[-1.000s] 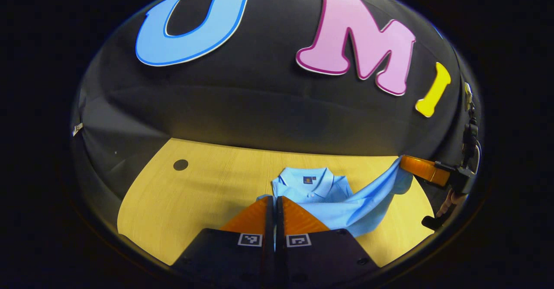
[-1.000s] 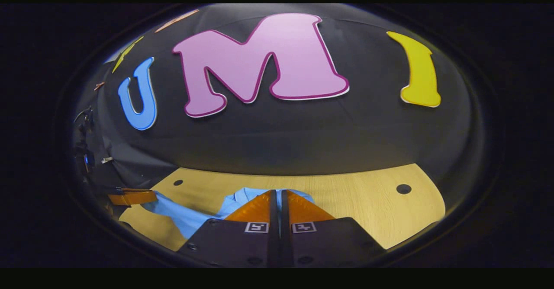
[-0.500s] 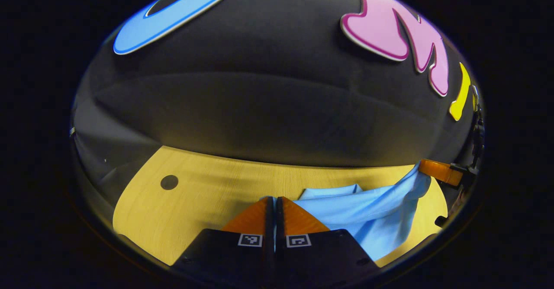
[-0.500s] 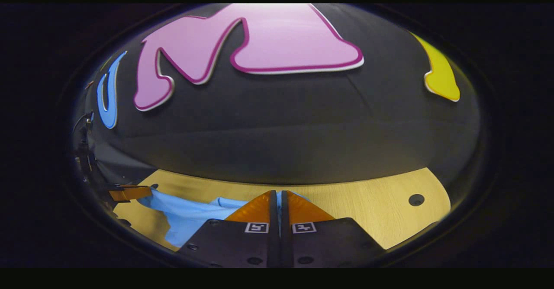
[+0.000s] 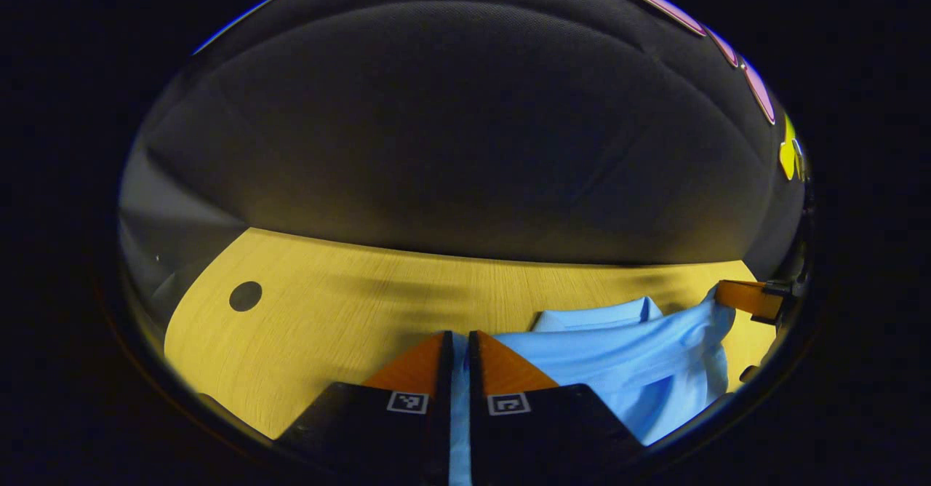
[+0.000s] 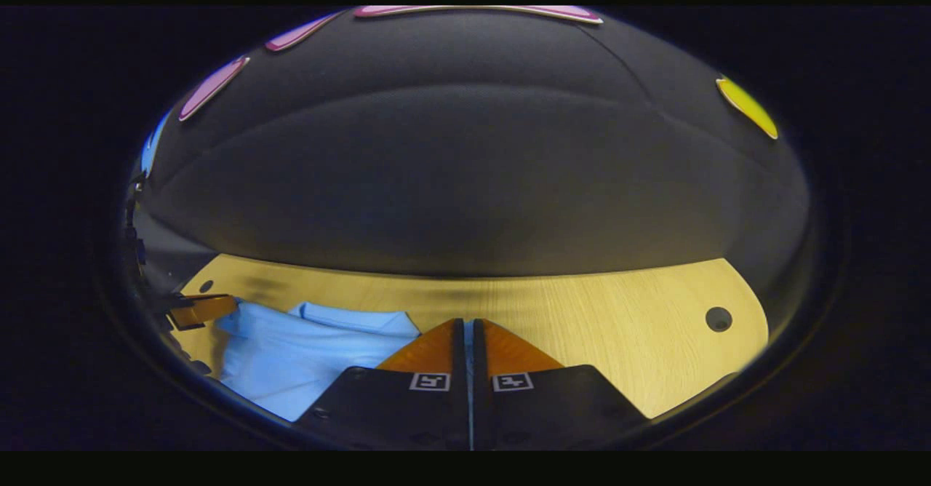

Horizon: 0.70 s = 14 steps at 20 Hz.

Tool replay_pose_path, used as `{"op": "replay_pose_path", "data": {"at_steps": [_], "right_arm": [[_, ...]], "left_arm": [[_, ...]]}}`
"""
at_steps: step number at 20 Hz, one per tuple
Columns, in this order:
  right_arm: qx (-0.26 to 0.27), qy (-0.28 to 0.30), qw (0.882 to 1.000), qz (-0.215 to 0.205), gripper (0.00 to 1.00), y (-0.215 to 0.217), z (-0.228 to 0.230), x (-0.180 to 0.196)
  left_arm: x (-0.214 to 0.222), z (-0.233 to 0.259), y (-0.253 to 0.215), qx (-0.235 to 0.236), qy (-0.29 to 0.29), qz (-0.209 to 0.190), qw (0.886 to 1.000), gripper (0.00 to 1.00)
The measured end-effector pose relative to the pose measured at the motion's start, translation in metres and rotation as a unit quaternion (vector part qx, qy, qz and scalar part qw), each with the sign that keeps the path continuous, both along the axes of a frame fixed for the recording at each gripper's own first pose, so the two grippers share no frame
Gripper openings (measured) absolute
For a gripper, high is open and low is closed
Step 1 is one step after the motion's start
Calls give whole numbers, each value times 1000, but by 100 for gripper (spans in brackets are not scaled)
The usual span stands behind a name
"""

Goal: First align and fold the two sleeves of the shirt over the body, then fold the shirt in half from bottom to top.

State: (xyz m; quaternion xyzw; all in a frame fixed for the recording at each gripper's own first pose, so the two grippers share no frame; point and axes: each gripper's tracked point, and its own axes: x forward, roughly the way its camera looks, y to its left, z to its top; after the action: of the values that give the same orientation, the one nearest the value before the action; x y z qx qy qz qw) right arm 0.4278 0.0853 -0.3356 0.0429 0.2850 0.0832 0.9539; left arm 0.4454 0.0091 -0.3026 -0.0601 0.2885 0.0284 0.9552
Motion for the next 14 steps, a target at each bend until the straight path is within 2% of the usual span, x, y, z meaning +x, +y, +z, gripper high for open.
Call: {"op": "replay_pose_path", "data": {"at_steps": [2,6,11,14], "right_arm": [[-5,-12,1000,-6,20,-7,10,0],[-7,-53,998,-23,100,-23,50,-23],[-30,-94,994,-45,98,-42,101,-74],[-47,-103,992,-52,98,-55,140,-116]], "left_arm": [[-4,8,-2,9,-8,-2,1000,42],[-31,53,-15,17,-60,-12,998,99],[-90,127,-31,3,-136,-11,991,98],[-135,171,-41,-14,-169,-24,985,98]]}}
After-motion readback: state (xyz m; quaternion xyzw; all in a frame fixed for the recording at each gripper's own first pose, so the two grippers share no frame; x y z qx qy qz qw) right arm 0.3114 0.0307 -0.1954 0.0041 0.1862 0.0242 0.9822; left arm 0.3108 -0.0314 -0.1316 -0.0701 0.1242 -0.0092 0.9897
